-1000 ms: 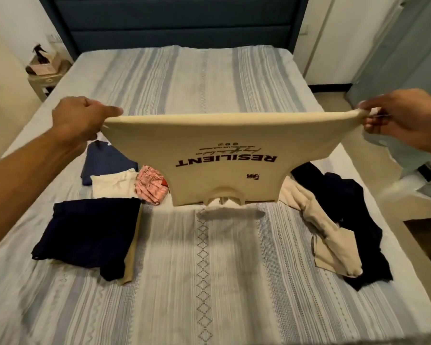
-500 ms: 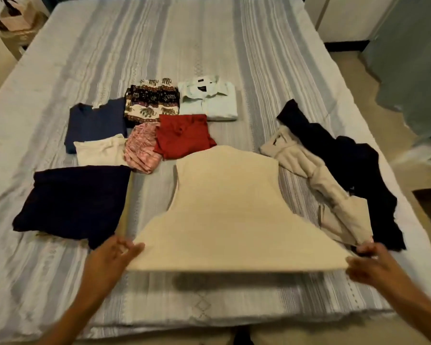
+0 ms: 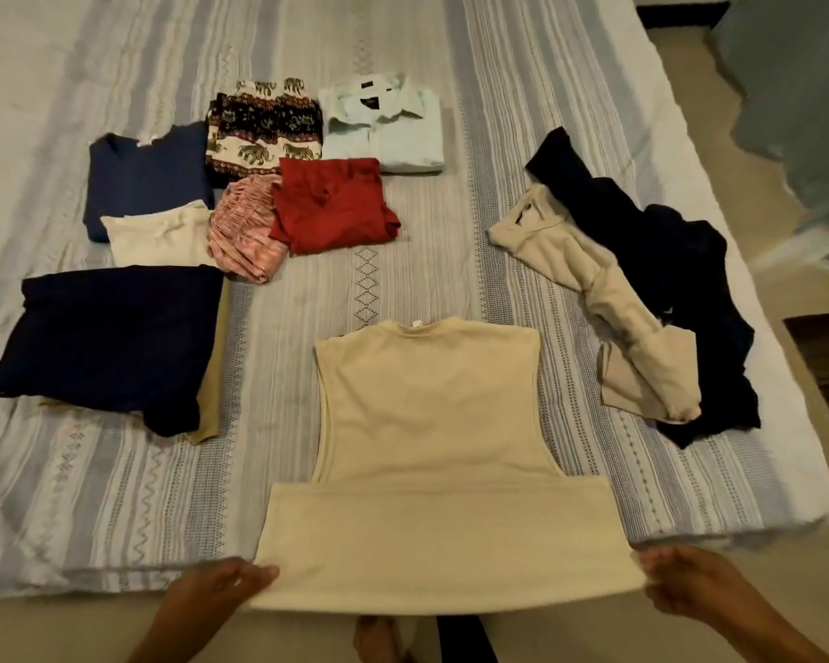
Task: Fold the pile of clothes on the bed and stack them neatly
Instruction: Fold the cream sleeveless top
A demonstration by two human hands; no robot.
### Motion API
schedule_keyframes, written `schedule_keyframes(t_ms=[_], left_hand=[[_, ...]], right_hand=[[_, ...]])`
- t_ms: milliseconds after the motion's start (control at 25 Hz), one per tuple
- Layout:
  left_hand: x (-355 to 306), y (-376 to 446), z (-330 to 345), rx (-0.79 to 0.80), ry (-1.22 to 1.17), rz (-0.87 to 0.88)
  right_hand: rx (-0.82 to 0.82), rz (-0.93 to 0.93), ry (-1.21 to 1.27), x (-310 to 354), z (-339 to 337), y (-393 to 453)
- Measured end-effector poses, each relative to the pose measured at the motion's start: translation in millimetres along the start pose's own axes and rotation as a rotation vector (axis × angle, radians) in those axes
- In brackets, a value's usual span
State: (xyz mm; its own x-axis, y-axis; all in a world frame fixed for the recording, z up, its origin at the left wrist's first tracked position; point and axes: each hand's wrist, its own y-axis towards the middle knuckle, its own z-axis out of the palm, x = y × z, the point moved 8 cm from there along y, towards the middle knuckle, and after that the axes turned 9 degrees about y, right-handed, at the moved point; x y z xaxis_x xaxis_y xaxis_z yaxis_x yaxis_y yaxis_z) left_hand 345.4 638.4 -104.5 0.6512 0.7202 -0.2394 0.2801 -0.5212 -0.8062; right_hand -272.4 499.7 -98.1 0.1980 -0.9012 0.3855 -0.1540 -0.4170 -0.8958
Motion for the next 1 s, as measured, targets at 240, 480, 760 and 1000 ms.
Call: schedule_keyframes(t_ms=[240, 480, 760, 1000], left_hand=[[-92.8, 14.7, -98.8, -0.122, -0.222, 0.062], [-158.6, 128.7, -165.7, -0.261, -0.486, 0.029], [-158.2, 199.9, -110.4, -0.243, -0.616, 0.068], [-114.5, 187.7, -84.9, -0.162, -0.473, -0.169]], right_hand=[[0.09, -0.124, -0.107, 148.0, 8.8, 5.5], [0.039, -0.194, -0.07, 271.2, 42.3, 103.7], [0.021, -0.406, 0.038, 234.4, 81.8, 179.1], [0.114, -0.165, 0.07, 156.3, 78.6, 166.1]])
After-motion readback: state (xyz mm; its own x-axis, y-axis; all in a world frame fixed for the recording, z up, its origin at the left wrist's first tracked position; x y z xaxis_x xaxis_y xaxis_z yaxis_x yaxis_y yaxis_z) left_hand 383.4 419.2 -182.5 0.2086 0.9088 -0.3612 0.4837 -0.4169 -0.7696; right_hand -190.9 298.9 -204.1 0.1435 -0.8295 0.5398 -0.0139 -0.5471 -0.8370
